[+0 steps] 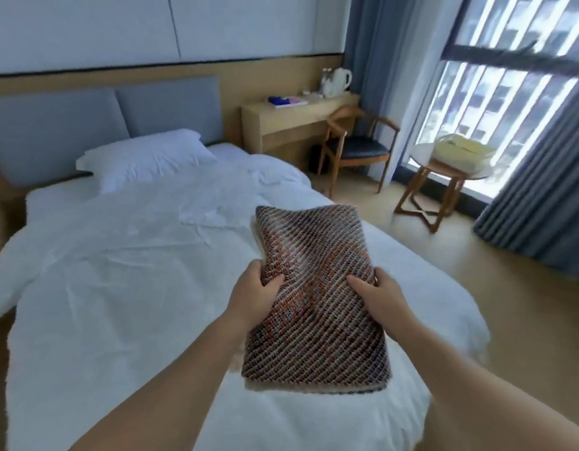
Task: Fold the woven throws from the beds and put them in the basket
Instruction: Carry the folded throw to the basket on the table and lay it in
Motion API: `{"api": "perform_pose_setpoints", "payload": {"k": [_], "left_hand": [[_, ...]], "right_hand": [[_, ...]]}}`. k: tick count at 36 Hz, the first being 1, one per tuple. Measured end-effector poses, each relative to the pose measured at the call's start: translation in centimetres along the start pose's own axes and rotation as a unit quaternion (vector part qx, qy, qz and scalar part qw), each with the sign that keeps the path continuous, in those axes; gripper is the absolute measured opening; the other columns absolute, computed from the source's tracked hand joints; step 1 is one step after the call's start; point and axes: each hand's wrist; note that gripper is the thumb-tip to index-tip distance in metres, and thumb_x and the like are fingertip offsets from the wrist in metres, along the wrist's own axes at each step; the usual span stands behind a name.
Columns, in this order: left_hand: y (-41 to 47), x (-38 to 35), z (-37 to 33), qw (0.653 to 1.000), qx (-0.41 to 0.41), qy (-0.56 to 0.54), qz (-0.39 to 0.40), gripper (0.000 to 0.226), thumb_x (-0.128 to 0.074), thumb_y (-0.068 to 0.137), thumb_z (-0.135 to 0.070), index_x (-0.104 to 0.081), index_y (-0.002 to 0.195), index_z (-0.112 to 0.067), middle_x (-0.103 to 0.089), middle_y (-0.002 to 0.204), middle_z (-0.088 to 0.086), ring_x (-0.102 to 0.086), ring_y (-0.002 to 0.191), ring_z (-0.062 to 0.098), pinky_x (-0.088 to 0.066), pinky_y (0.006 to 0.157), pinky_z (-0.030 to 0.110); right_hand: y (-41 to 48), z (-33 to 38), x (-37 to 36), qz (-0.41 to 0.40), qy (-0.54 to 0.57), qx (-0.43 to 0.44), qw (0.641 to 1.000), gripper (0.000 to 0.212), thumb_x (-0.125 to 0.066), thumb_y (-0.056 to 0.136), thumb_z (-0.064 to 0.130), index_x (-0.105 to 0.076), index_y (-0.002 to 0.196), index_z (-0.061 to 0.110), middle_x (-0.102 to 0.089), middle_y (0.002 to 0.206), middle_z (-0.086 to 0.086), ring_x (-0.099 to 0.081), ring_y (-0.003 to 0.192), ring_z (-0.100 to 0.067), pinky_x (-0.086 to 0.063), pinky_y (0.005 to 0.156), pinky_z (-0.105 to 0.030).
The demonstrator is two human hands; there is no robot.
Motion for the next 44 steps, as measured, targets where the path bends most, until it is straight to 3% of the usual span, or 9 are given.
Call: {"api": "perform_pose_setpoints", "payload": {"k": [4,7,13,22,28,35,37,40,44], "left_hand": [[1.1,-4.3,-9.2,0.991,-0.102,-0.057,0.063,0.019,-0.06,0.092,-0.027,-0.054,0.107,-0.017,-0.064,0.099,-0.004,-0.062,0.091,0.012,-0.049,0.077,0.027],[0.7,-8.5,-14.9,0.978,-0.158,-0.083,0.106,0.023,-0.061,0.091,-0.028,-0.054,0.111,-0.019,-0.063,0.105,-0.006,-0.06,0.096,0.011,-0.046,0.088,0.03],[-1.8,-17.9,-22.5,0.956,-0.195,-0.101,0.193,0.026,-0.062,0.09,-0.028,-0.052,0.114,-0.021,-0.064,0.109,-0.004,-0.06,0.101,0.014,-0.046,0.091,0.033],[-6.7,-32.4,-28.0,0.932,-0.178,-0.085,0.303,0.04,-0.062,0.089,-0.031,-0.053,0.124,-0.015,-0.067,0.112,-0.002,-0.063,0.104,0.015,-0.052,0.094,0.04],[-9.5,-39.9,-30.9,0.924,-0.182,-0.091,0.324,0.029,-0.06,0.092,-0.026,-0.051,0.118,-0.016,-0.065,0.109,-0.003,-0.062,0.101,0.013,-0.052,0.087,0.03],[-8.3,-46.5,-33.7,0.923,-0.195,-0.079,0.321,0.034,-0.063,0.088,-0.031,-0.057,0.117,-0.014,-0.068,0.107,-0.002,-0.065,0.099,0.013,-0.054,0.086,0.034],[-7.5,-48.2,-34.5,0.924,-0.198,-0.079,0.318,0.031,-0.063,0.089,-0.028,-0.057,0.116,-0.013,-0.068,0.105,-0.002,-0.065,0.097,0.012,-0.053,0.081,0.027],[-5.5,-50.7,-35.6,0.925,-0.206,-0.077,0.31,0.026,-0.062,0.09,-0.024,-0.059,0.113,-0.013,-0.068,0.101,-0.003,-0.064,0.092,0.008,-0.049,0.071,0.019],[-1.4,-54.1,-36.8,0.925,-0.208,-0.071,0.309,0.026,-0.062,0.09,-0.024,-0.058,0.113,-0.013,-0.067,0.102,-0.003,-0.064,0.095,0.011,-0.052,0.08,0.026]], "right_hand": [[-1.5,1.8,10.5,-0.078,0.102,0.008,0.992,0.033,-0.073,0.081,0.027,-0.058,0.107,0.012,-0.068,0.098,-0.004,-0.067,0.088,-0.019,-0.055,0.075,-0.033],[-3.0,1.4,17.8,-0.099,0.223,0.01,0.97,0.057,-0.078,0.073,0.028,-0.055,0.122,0.008,-0.071,0.107,-0.011,-0.071,0.094,-0.027,-0.056,0.085,-0.042],[-7.1,-2.0,29.4,-0.17,0.334,0.018,0.927,0.039,-0.068,0.083,0.003,-0.055,0.12,0.001,-0.07,0.109,-0.019,-0.07,0.095,-0.033,-0.058,0.075,-0.042],[-11.3,-11.3,43.0,-0.235,0.284,-0.007,0.93,0.041,-0.064,0.081,-0.002,-0.058,0.121,0.009,-0.069,0.111,-0.012,-0.069,0.097,-0.031,-0.056,0.08,-0.041],[-12.4,-15.1,49.8,-0.269,0.248,-0.002,0.931,0.047,-0.068,0.076,0.004,-0.059,0.122,0.01,-0.069,0.112,-0.01,-0.068,0.098,-0.031,-0.053,0.091,-0.049],[-10.7,-17.1,55.4,-0.295,0.228,0.028,0.927,0.034,-0.064,0.083,-0.004,-0.061,0.113,0.013,-0.07,0.105,-0.006,-0.067,0.095,-0.025,-0.055,0.078,-0.036],[-9.2,-17.6,56.8,-0.295,0.228,0.03,0.928,0.033,-0.063,0.083,-0.005,-0.061,0.111,0.014,-0.069,0.104,-0.005,-0.067,0.093,-0.023,-0.054,0.074,-0.033],[-6.1,-18.6,58.7,-0.295,0.221,0.021,0.93,0.034,-0.064,0.083,-0.004,-0.061,0.114,0.01,-0.069,0.108,-0.009,-0.067,0.096,-0.027,-0.055,0.081,-0.041],[-0.7,-19.4,61.1,-0.293,0.198,0.004,0.935,0.043,-0.068,0.08,0.001,-0.06,0.121,0.007,-0.068,0.112,-0.01,-0.066,0.101,-0.031,-0.051,0.094,-0.05]]}}
Point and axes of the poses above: each hand's wrist, its own y-axis towards the middle knuckle, its own x-axis out of the back of the hand, z = x × y
